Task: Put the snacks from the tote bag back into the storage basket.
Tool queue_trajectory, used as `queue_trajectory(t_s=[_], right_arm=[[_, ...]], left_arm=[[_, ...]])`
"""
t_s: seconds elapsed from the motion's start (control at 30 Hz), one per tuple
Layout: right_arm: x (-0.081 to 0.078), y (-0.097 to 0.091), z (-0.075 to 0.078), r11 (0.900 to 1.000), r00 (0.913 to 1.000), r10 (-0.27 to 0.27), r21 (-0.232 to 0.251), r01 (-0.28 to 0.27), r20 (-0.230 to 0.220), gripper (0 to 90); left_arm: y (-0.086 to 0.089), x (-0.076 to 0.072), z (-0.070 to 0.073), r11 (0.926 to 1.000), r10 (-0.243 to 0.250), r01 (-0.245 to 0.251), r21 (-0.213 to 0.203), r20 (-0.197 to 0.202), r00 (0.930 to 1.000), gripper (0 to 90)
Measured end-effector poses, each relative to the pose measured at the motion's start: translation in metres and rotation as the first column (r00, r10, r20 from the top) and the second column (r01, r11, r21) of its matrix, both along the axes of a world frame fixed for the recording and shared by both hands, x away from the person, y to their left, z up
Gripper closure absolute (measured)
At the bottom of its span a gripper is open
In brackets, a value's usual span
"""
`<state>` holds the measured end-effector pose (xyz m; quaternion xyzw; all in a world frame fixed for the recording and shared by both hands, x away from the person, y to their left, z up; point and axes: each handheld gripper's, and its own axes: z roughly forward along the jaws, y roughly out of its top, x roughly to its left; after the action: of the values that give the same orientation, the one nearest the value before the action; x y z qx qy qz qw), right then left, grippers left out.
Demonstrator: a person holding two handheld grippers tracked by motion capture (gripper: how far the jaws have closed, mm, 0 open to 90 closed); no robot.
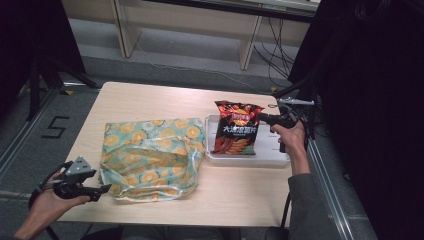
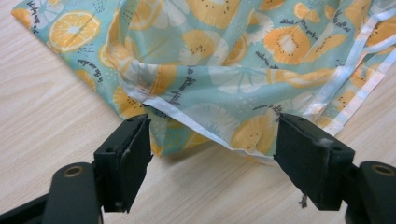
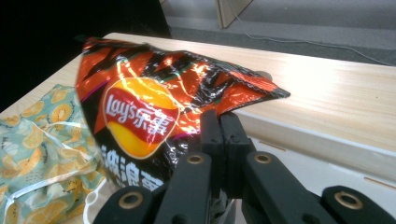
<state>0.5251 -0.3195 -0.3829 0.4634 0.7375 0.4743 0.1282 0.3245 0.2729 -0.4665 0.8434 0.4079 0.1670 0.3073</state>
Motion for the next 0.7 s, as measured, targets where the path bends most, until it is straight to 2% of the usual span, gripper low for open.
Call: queue_trajectory(t_s=[0.03, 0.07, 0.1, 0.13, 0.17, 0.2, 0.27, 0.33, 0.37, 0.47, 0.5, 0.53, 0.67, 0.7], right_arm=[[0.0, 0.003, 0.0, 0.9999, 0.9998, -0.006, 0.012, 0.007, -0.021, 90.0], [0.001, 0.004, 0.001, 1.0, 0.9997, -0.002, 0.007, 0.003, -0.024, 90.0], [0.004, 0.004, -0.001, 1.0, 1.0, -0.006, -0.002, 0.006, -0.002, 90.0], [0.005, 0.004, -0.001, 0.9999, 1.0, -0.007, -0.015, 0.007, -0.004, 89.8], [0.004, 0.006, -0.003, 0.9995, 0.9994, -0.027, 0.014, 0.027, -0.024, 89.5], [0.007, 0.005, -0.004, 0.9998, 0.9997, -0.02, 0.0, 0.02, -0.012, 89.0], [0.006, 0.006, -0.005, 0.9988, 0.998, -0.049, 0.002, 0.049, -0.039, 88.1], [0.009, 0.003, -0.007, 0.9989, 0.999, -0.042, -0.021, 0.042, -0.011, 88.1], [0.008, 0.006, -0.008, 0.9979, 0.9969, -0.062, 0.015, 0.063, -0.049, 88.0], [0.013, 0.005, -0.011, 0.9989, 0.9988, -0.046, 0.006, 0.046, -0.017, 86.1], [0.013, 0.005, -0.011, 0.9989, 0.9988, -0.046, 0.006, 0.046, -0.017, 86.1], [0.013, 0.007, -0.012, 0.9973, 0.9963, -0.063, 0.034, 0.065, -0.059, 85.2], [0.015, 0.008, -0.015, 0.9964, 0.9955, -0.076, 0.034, 0.078, -0.056, 81.4], [0.017, 0.006, -0.016, 0.9971, 0.9966, -0.072, 0.022, 0.072, -0.04, 80.0]], left_arm=[[0.0, 0.0, 0.0, 1.0, 0.0, 0.0, 0.0, 0.0, 1.0, 26.3], [0.0, 0.0, 0.0, 1.0, -0.002, 0.002, 0.001, 0.0, 1.0, 26.3], [0.0, 0.0, 0.0, 1.0, -0.002, 0.002, -0.001, 0.0, 1.0, 26.3], [0.0, 0.0, 0.0, 1.0, -0.001, 0.001, 0.0, -0.001, 1.0, 26.2], [0.0, 0.0, 0.0, 1.0, 0.0, 0.0, 0.0, -0.001, 1.0, 26.3], [0.0, 0.0, 0.0, 1.0, 0.0, 0.0, 0.0, -0.002, 1.0, 26.2], [0.0, 0.0, 0.0, 1.0, 0.0, 0.0, -0.001, 0.0, 1.0, 26.2], [0.0, 0.0, 0.0, 1.0, 0.001, -0.001, -0.001, 0.0, 1.0, 26.2], [0.0, 0.0, 0.0, 1.0, 0.0, 0.0, 0.001, -0.002, 1.0, 26.2], [0.0, 0.001, 0.0, 1.0, -0.002, 0.002, 0.002, 0.0, 1.0, 26.2], [0.0, 0.001, 0.0, 1.0, 0.002, -0.002, -0.001, 0.0, 1.0, 26.2], [0.0, 0.0, -0.001, 1.0, 0.003, -0.003, -0.001, -0.002, 1.0, 26.1], [0.002, 0.001, 0.0, 1.0, 0.007, -0.007, 0.0, -0.004, 1.0, 26.0], [0.002, 0.001, -0.001, 1.0, 0.009, -0.009, 0.0, -0.004, 1.0, 26.0]])
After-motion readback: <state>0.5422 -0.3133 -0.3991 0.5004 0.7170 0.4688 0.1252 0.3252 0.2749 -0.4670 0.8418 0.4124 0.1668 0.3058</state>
